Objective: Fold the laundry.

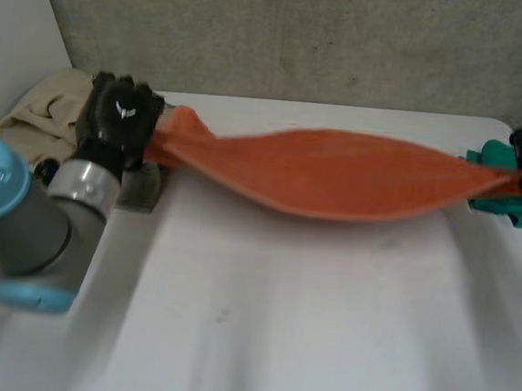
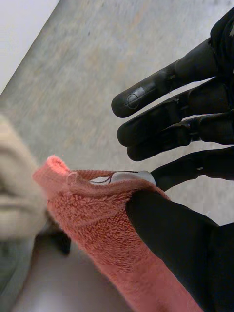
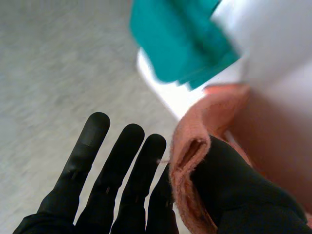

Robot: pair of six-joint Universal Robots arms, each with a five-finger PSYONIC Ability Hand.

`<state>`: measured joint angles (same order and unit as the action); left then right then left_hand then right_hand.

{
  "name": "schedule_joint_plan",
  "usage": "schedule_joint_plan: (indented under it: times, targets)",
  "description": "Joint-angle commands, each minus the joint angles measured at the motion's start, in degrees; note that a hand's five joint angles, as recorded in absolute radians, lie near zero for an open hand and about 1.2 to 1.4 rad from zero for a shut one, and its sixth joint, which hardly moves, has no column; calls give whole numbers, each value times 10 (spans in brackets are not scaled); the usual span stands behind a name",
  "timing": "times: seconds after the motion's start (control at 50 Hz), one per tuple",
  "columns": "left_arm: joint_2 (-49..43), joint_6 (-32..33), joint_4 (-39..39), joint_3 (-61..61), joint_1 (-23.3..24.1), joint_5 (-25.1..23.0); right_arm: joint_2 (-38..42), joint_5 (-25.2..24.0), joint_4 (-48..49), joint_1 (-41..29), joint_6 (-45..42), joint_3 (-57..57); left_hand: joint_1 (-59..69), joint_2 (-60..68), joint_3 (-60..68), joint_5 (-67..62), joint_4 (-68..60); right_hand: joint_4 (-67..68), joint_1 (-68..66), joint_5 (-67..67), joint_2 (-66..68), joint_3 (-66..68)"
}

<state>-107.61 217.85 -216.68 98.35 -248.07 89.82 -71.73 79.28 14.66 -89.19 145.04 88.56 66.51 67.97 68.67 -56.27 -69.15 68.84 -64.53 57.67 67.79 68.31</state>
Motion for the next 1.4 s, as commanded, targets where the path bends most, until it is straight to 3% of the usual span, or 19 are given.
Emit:
schedule_joint_plan:
  times: [0.02, 0.14, 0.16, 0.24, 0.34, 0.44, 0.56, 0.6, 0.72, 0.9, 0.92, 0.94, 0.96, 0.98, 1.04, 1.24, 1.4]
  targets:
    - [137, 14, 93, 155, 12, 0, -88, -14, -179, 62, -114, 78, 135, 120, 113, -137, -109, 112, -155, 123, 122, 117]
    - [237, 44, 300, 220, 7, -1, -177, -17, -333, 142, -270, 135, 135, 120, 113, -137, -109, 112, -155, 123, 122, 117]
    - [253, 54, 367, 227, 5, -2, -185, -18, -343, 149, -284, 138, 135, 120, 113, -137, -109, 112, -155, 123, 122, 117]
    - [266, 65, 438, 218, 0, -7, -197, -52, -358, 162, -323, 157, 135, 120, 113, -137, -109, 112, -155, 123, 122, 117]
    - [248, 66, 378, 192, -2, -19, -186, -80, -342, 162, -310, 167, 135, 120, 113, -137, -109, 112, -155, 123, 122, 117]
    - [145, 73, 269, 150, -1, -18, -82, -76, -240, 144, -219, 142, 135, 120, 113, -137, -109, 112, -155, 123, 122, 117]
    - [2, 100, 173, 56, -1, -16, -26, -35, -149, 88, -173, 91, 135, 120, 113, -137, -109, 112, -155, 123, 122, 117]
    - [-50, 112, 154, 11, 0, -14, 14, -1, -119, 70, -176, 63, 135, 120, 113, -137, -109, 112, -155, 123, 122, 117]
    - [-155, 127, 149, -107, 6, 10, 111, 62, -85, 18, -177, -28, 135, 120, 113, -137, -109, 112, -155, 123, 122, 117]
    - [-275, 128, 149, -274, 25, 39, 211, 71, -38, -26, -177, -151, 135, 120, 113, -137, -109, 112, -155, 123, 122, 117]
    - [-282, 127, 149, -286, 28, 40, 220, 73, -35, -31, -176, -162, 135, 120, 113, -137, -109, 39, -82, 51, 49, 44]
    - [-287, 128, 149, -297, 29, 41, 232, 82, -31, -37, -174, -181, 72, 57, 50, -74, -45, -318, 275, -306, -308, -313]
    - [-291, 128, 150, -307, 30, 43, 237, 89, -31, -39, -173, -189, -49, -63, -70, 46, 75, -492, 448, -480, -481, -486]
    - [-299, 128, 150, -325, 33, 50, 240, 96, -30, -41, -173, -195, -263, -278, -285, 261, 289, -588, 545, -577, -578, -583]
    - [-304, 128, 151, -344, 35, 65, 244, 133, -24, -44, -169, -211, -565, -580, -587, 563, 591, -588, 545, -577, -578, -583]
    - [-253, 120, 151, -321, 65, 79, 173, 143, -26, -43, -93, -164, -565, -580, -587, 563, 591, -588, 545, -577, -578, -583]
    - [-153, 117, 150, -219, 65, 73, 42, 62, -102, -9, -60, -68, -565, -580, -587, 563, 591, -588, 545, -577, -578, -583]
